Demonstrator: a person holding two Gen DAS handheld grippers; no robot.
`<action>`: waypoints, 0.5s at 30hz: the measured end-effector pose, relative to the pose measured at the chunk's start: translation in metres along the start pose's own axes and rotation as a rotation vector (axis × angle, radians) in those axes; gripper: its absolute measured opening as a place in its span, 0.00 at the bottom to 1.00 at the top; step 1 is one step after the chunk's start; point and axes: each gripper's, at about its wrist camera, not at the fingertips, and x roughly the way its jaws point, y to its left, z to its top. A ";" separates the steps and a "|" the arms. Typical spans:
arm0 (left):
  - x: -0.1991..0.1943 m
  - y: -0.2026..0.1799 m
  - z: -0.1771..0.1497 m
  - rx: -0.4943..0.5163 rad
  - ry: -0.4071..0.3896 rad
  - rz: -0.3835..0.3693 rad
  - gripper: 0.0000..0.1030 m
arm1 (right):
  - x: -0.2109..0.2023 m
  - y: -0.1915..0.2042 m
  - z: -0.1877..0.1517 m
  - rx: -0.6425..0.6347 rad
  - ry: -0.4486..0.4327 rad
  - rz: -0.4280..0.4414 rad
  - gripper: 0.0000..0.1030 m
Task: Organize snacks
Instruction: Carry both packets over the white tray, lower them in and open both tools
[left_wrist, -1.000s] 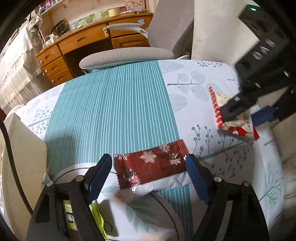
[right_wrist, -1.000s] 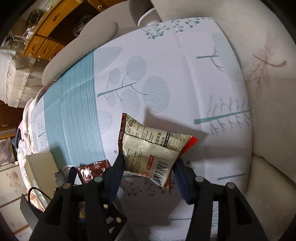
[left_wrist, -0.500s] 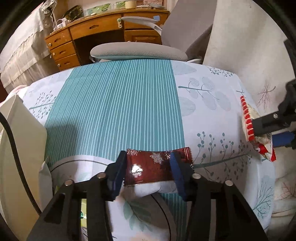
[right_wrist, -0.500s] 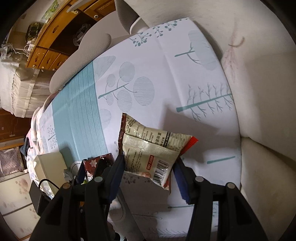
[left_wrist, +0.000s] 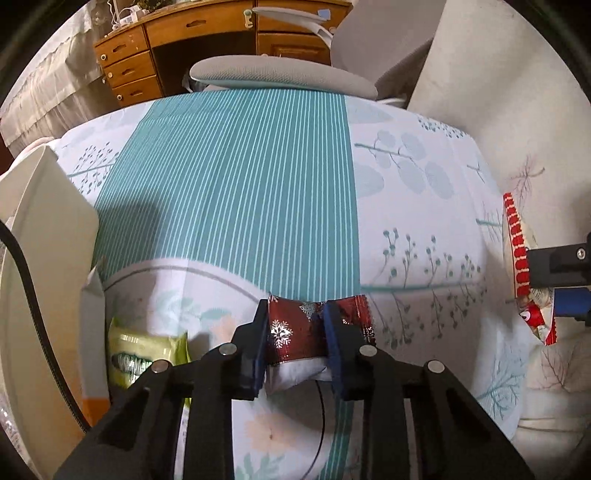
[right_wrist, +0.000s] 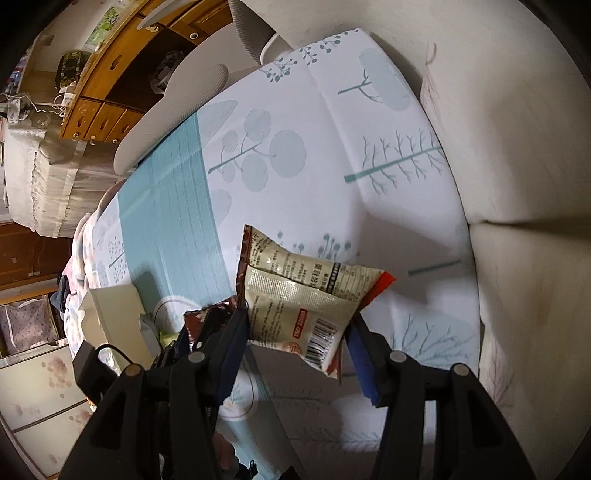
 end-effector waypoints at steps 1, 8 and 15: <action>-0.003 0.000 -0.003 0.000 0.011 0.000 0.23 | -0.001 0.001 -0.002 0.001 0.002 0.001 0.52; -0.031 0.004 -0.019 -0.009 0.039 -0.033 0.19 | -0.007 0.007 -0.025 -0.004 0.008 0.002 0.52; -0.077 0.015 -0.034 -0.014 0.014 -0.067 0.18 | -0.013 0.020 -0.054 -0.022 0.007 -0.008 0.52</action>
